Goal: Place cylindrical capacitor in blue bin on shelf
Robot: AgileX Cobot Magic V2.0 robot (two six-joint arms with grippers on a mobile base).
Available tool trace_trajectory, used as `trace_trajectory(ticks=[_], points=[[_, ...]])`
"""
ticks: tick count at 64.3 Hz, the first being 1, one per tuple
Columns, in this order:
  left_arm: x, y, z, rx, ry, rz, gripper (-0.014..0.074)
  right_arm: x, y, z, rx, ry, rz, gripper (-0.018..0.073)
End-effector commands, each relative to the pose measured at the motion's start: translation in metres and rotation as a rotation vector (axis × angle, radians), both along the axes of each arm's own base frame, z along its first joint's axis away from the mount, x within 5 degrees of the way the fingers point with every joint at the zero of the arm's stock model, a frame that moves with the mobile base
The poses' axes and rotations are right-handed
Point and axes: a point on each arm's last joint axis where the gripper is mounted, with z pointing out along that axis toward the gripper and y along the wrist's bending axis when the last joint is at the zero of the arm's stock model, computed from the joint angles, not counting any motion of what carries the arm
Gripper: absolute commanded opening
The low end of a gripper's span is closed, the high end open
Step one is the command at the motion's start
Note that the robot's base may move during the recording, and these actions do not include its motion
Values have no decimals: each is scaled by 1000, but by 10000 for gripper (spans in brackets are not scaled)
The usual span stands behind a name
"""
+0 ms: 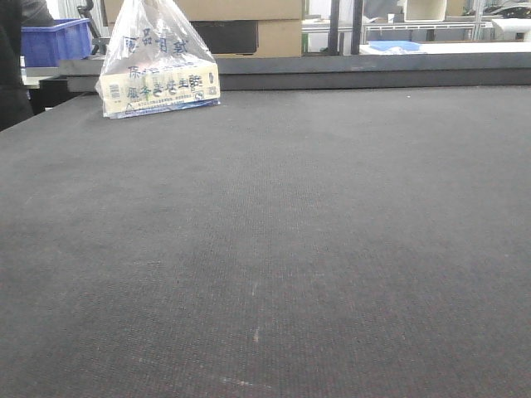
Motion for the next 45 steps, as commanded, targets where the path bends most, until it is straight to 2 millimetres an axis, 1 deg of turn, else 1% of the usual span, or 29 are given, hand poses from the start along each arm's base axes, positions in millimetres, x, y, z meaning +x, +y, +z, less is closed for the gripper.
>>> trace_trajectory(ticks=[1,28,32,36,38,45], points=[[0,-1,2,-3,-25,-9,-111,0,0,2,-1,-27,-4,-162],[0,-1,2,-3,-25,-9,-111,0,0,2,-1,-27,-4,-162],[-1,-1,3,-3,-29,-9,-111,0,-1,2,-40,-29,-6,-162],[-1,-1,4,-2,-44,-10,-111,0,-1,2,-109,-30,-12,-162],[-1,-1,8,0,-82,-13,-111,0,-2,2,-137,-31,-14,-162],[-2,-1,14,4,-156,-18,-111,0,-2,2,-144,-31,-14,-162]])
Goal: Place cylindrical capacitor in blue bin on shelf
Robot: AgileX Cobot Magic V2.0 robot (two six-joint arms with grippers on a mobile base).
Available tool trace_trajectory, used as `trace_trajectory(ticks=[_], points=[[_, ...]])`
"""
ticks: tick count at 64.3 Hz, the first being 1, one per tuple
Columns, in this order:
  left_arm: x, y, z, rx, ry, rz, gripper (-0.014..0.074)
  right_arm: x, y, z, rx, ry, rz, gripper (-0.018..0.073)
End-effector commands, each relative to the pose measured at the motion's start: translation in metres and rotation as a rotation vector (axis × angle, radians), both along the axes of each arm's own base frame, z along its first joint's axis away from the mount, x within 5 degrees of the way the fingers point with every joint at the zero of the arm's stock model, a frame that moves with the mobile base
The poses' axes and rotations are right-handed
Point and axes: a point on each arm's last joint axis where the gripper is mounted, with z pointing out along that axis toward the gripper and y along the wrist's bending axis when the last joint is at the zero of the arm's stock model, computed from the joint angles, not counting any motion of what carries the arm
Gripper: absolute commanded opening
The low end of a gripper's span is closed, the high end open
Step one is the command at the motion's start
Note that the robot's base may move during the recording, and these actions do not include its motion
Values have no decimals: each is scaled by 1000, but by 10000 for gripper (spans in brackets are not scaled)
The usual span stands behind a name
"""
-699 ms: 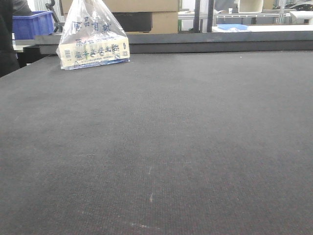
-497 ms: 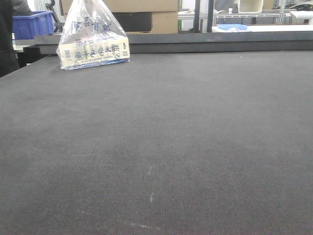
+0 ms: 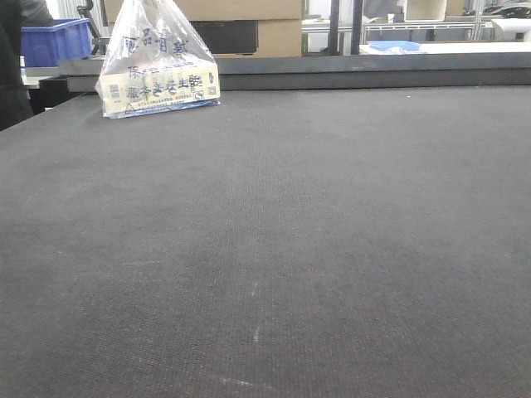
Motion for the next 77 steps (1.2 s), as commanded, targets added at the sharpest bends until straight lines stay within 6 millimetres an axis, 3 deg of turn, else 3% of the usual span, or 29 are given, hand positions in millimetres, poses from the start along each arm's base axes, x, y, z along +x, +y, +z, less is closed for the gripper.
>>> trace_trajectory(ticks=[1,16,20,30,37,45,57,66,77], points=[[-2,-1,9,1,-93,-14,-111,0,0,2,-25,-29,-3,-162],[-2,-1,11,2,-116,-16,-111,-2,0,22,-1,-243,0,-162],[-5,-1,23,2,-121,-13,-111,-3,0,26,47,-265,-1,-162],[-9,1,57,-7,74,12,-111,-14,0,75,59,-248,8,-162],[0,2,88,-12,153,18,-111,-9,0,108,56,-229,9,-162],[31,4,115,-20,305,25,-111,16,1,135,61,-123,10,-162],[86,7,139,-31,546,37,-111,68,3,149,59,174,11,-162],[122,9,150,-32,586,37,-111,102,4,144,72,281,11,-162],[151,10,140,-33,697,39,-111,123,6,117,97,523,16,-162]])
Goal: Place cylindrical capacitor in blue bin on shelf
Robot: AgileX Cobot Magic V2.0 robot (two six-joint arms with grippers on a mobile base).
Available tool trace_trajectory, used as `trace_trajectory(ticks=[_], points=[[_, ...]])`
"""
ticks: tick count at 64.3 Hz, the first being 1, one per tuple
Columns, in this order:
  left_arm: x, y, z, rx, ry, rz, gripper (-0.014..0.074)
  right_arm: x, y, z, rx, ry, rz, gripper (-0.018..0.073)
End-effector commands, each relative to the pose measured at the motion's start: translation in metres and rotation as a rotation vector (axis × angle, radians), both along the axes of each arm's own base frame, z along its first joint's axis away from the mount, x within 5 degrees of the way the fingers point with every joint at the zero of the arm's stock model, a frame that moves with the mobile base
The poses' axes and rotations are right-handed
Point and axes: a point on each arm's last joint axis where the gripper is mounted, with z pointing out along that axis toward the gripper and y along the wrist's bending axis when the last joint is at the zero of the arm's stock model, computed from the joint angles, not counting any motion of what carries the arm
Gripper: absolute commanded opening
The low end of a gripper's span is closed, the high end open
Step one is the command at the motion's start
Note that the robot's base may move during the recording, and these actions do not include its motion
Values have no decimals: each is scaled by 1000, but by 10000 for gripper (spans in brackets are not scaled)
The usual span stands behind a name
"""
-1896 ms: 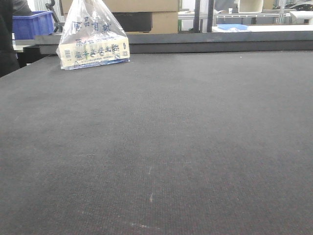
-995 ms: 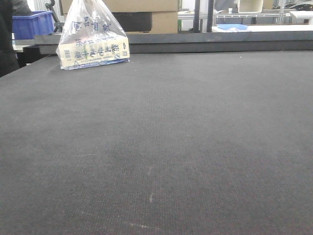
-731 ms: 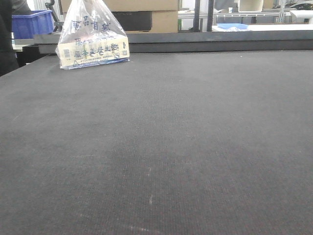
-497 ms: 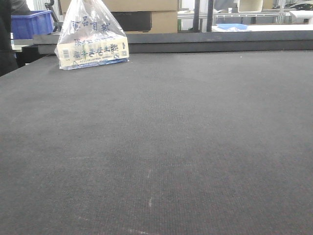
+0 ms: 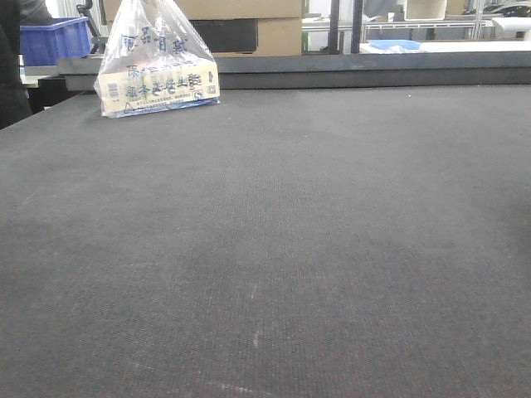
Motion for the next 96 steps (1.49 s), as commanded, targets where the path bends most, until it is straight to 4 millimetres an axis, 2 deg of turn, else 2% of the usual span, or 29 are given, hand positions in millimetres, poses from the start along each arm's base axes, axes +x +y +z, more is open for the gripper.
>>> trace_trajectory(ticks=[1,7,16,29,38,43,49,54,60,67,73,84,89,96], points=[[12,-1,-4,-6,70,-2,-111,9,1,-9,6,122,7,-162],[22,1,-9,-19,277,13,-111,21,2,-13,5,281,21,-162],[39,2,-19,-28,481,26,-111,47,4,-14,4,472,37,-162],[54,3,-34,-38,614,31,-111,88,1,-23,-40,597,39,-162],[55,3,-44,-44,713,36,-106,105,-2,-36,-96,696,37,-162],[56,2,-45,-44,713,34,-50,110,-3,-43,-96,734,37,-162],[60,0,-44,-39,673,23,90,114,-3,-51,-96,765,38,-156],[61,-1,-42,-44,661,20,256,116,-3,-56,-96,789,39,-66],[63,-1,-40,-46,636,21,426,117,-3,-57,-96,791,39,200],[69,-1,-45,-56,625,28,492,117,-3,-57,-96,784,39,567],[77,0,-58,-62,683,36,488,117,-4,-57,-94,788,35,570],[92,0,-76,-64,772,39,486,117,-22,-57,-2,792,-53,570],[97,1,-82,-60,797,41,484,119,-31,-61,76,804,-88,570],[103,1,-87,-60,797,40,484,121,-36,-71,89,850,-104,570]])
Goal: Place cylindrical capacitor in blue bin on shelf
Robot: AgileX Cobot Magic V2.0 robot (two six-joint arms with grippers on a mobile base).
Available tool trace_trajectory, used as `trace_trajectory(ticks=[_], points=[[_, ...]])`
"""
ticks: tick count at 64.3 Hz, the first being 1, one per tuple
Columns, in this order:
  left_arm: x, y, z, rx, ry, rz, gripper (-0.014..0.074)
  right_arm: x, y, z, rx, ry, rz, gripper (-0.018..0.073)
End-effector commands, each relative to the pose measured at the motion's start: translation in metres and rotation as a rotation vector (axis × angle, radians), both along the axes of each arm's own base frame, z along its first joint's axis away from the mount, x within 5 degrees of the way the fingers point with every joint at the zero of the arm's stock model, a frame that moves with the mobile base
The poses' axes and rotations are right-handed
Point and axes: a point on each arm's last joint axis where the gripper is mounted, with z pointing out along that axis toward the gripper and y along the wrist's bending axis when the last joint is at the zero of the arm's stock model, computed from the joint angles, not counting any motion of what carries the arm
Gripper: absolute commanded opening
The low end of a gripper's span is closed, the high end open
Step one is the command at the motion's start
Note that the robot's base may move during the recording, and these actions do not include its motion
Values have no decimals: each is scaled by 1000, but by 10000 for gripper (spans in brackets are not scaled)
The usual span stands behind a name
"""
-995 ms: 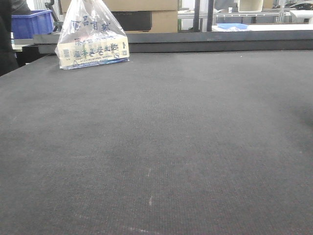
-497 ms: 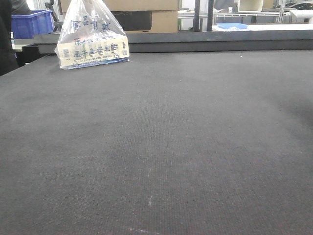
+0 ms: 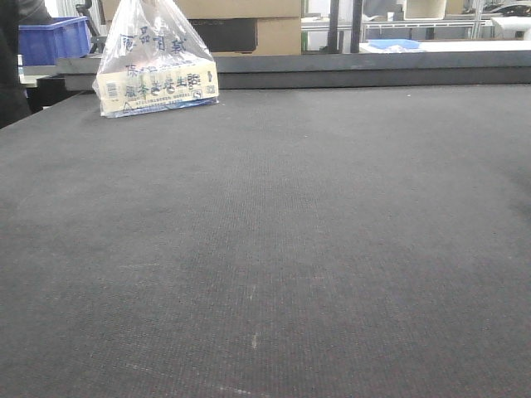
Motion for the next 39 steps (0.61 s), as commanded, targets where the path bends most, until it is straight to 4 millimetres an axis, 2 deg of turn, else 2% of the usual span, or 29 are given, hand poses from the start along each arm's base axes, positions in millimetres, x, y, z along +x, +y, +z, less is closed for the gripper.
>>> trace_trajectory(ticks=[1,21,39], points=[[5,-2,-2,-6,-11,3,484,3,-4,-5,18,22,-20,570],[16,0,-21,10,30,-4,482,15,-4,-24,17,41,-14,570],[18,0,-22,10,20,-5,469,21,8,-28,8,27,37,570]])
